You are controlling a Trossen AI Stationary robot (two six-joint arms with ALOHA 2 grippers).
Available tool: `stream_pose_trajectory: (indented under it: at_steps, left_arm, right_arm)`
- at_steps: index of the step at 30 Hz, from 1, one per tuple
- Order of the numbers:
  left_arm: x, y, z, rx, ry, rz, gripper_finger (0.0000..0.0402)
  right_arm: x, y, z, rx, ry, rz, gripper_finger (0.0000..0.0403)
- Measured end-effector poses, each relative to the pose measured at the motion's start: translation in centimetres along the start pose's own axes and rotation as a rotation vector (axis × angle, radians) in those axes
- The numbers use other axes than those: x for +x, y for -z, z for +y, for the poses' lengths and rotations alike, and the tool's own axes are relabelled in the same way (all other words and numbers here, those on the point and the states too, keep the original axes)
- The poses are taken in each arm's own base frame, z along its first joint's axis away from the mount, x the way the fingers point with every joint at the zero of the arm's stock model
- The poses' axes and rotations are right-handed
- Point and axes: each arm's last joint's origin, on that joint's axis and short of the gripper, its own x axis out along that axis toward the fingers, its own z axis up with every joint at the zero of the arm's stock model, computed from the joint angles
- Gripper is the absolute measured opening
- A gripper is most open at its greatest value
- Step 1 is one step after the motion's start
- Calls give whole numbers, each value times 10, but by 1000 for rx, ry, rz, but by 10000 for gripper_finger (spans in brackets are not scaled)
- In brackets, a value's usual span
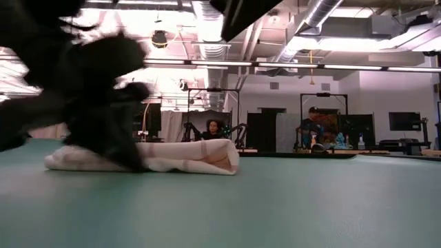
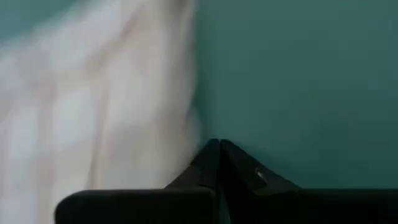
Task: Roll towel
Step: Roll the white towel
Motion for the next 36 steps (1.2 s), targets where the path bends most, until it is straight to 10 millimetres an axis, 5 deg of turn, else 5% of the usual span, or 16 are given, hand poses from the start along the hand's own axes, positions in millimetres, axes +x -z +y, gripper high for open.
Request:
stream_pose_trajectory:
  at_steps: [4,8,14,20,27,36]
  left_arm:
    - [0,-21,15,51,21,-94,0]
    - [-27,-36,13,66,-60,-88,0]
    - [-92,-15,6,-103,-153,85,1]
    - [-135,9,-9,-235,-85,-23,31]
    - [-112,24,-32,-73,-50,-45,99]
    - [-71,40,-38,24,-151,102,173]
  right_arm:
    - [-4,1,24,48,32,50,136]
    - [-8,6,56,32,48,125,136]
    - [-29,21,105,37,151,227,136]
    - [-66,56,166,33,490,14,136]
    - [-74,108,190,212,628,-201,136]
    - [-71,115,188,268,612,-207,137]
